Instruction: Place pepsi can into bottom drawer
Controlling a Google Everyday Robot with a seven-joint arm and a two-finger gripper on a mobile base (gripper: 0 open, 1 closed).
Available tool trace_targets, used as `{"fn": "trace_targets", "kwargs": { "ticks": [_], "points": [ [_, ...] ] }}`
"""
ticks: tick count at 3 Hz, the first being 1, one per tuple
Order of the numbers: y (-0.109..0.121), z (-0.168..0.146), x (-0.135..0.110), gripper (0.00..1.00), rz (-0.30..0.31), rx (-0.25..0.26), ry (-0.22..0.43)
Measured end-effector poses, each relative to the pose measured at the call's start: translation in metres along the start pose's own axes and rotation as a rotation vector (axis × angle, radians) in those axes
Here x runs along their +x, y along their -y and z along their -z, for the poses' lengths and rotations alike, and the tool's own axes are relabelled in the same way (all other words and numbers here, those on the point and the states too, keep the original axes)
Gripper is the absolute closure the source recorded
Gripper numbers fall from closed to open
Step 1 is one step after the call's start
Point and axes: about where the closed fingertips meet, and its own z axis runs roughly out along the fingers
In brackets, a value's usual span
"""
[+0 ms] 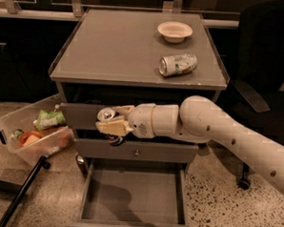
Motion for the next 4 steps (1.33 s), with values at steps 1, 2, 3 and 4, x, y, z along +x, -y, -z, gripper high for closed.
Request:
{"fn": "trace_targets", "kwargs": {
  "ticks": [1,2,3,4],
  "points": [
    [0.0,0.0,0.0,1.0,0.0,0.0,0.0],
    [0.012,-0.02,0.033,1.0,0.028,-0.016,-0.046],
    [0.034,-0.031,0.099,1.0,0.046,-0.021,-0.083],
    [0.058,-0.036,0.177,1.0,0.066,-0.026,-0.112]
  ]
}}
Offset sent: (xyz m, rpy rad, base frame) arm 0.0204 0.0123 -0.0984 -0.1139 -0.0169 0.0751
